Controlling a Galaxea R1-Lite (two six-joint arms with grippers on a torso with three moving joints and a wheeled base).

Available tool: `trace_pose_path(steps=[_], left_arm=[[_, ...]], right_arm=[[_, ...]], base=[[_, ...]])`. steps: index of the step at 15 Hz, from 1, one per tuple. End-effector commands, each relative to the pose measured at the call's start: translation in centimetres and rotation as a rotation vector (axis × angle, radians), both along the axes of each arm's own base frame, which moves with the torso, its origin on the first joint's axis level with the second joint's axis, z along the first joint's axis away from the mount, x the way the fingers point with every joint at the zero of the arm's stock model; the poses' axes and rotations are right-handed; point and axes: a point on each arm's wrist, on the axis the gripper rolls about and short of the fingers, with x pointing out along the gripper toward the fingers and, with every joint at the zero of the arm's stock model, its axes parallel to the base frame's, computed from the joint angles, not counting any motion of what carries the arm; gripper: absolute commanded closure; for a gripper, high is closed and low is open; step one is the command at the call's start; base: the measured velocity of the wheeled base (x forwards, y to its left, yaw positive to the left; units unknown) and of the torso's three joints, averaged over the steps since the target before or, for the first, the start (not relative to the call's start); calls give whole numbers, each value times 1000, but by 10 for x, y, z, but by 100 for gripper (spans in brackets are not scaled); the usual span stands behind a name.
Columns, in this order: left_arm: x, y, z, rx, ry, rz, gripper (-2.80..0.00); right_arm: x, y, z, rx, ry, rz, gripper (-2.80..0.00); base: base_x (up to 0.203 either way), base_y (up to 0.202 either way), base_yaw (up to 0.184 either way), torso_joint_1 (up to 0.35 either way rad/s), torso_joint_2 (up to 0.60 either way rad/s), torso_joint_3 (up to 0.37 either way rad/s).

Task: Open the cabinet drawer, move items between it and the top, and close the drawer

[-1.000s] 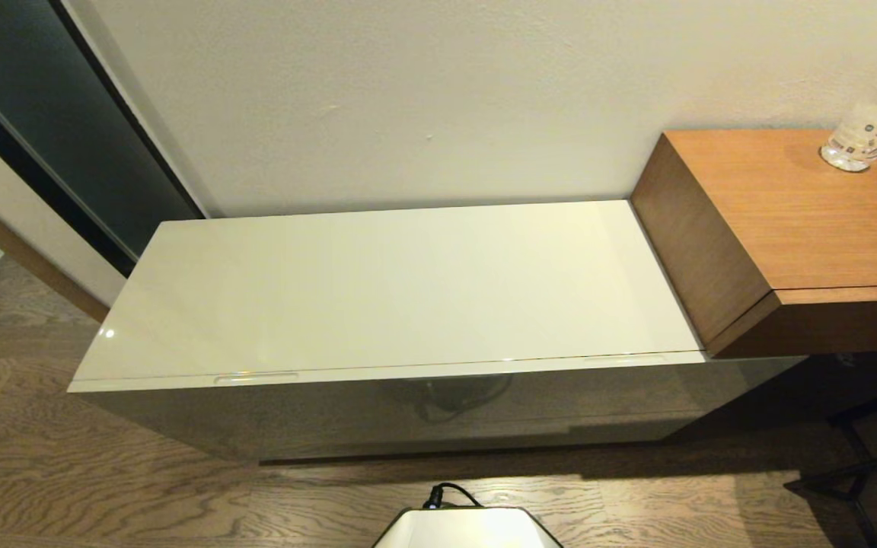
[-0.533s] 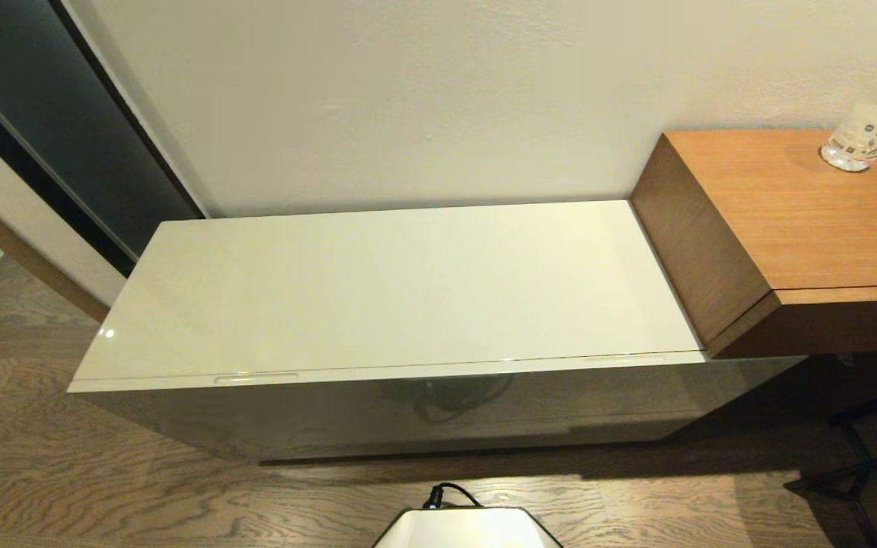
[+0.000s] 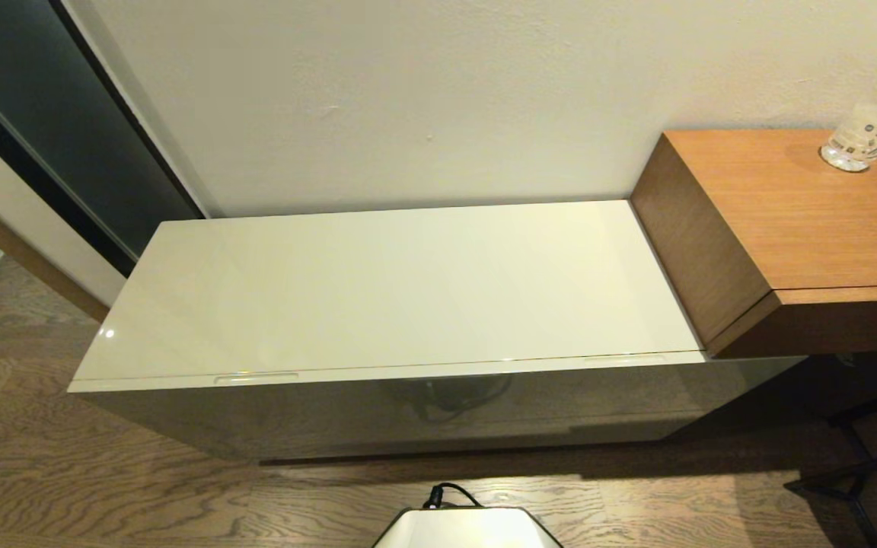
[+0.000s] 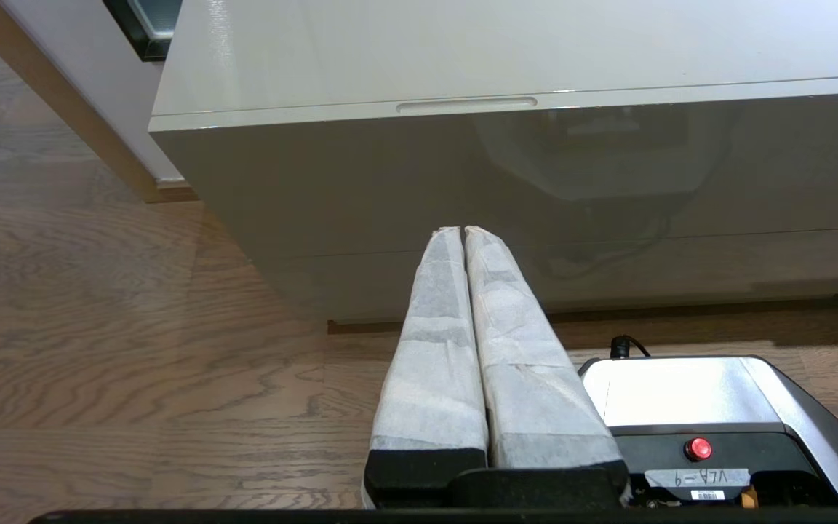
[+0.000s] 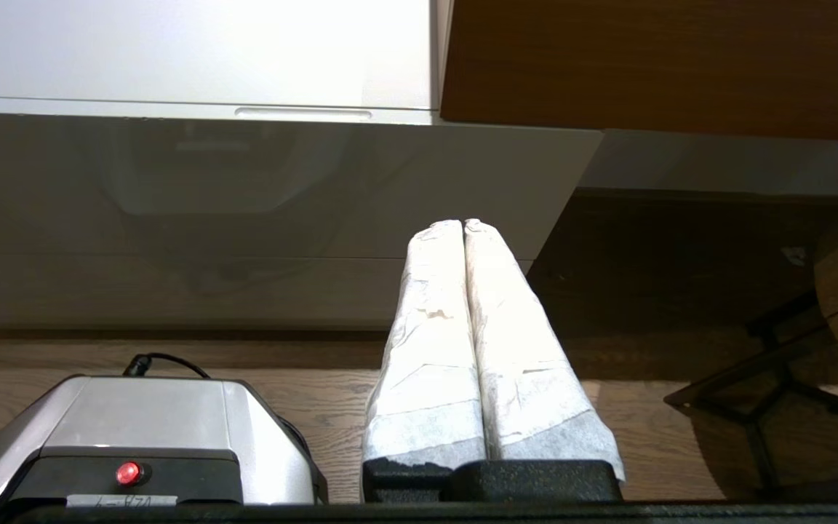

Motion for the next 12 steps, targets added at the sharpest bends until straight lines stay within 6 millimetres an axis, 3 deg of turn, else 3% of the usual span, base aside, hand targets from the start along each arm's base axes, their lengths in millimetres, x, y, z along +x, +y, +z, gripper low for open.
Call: trace_pose_path(steps=[1,12], left_arm=[[0,0,0,0,1,0,0],[0,0,0,0,1,0,0]], right_arm=[[0,0,0,-1,2,0,0],[0,0,0,0,2,1,0]], base=[[0,0,0,0,0,0],[0,0,0,0,0,0]])
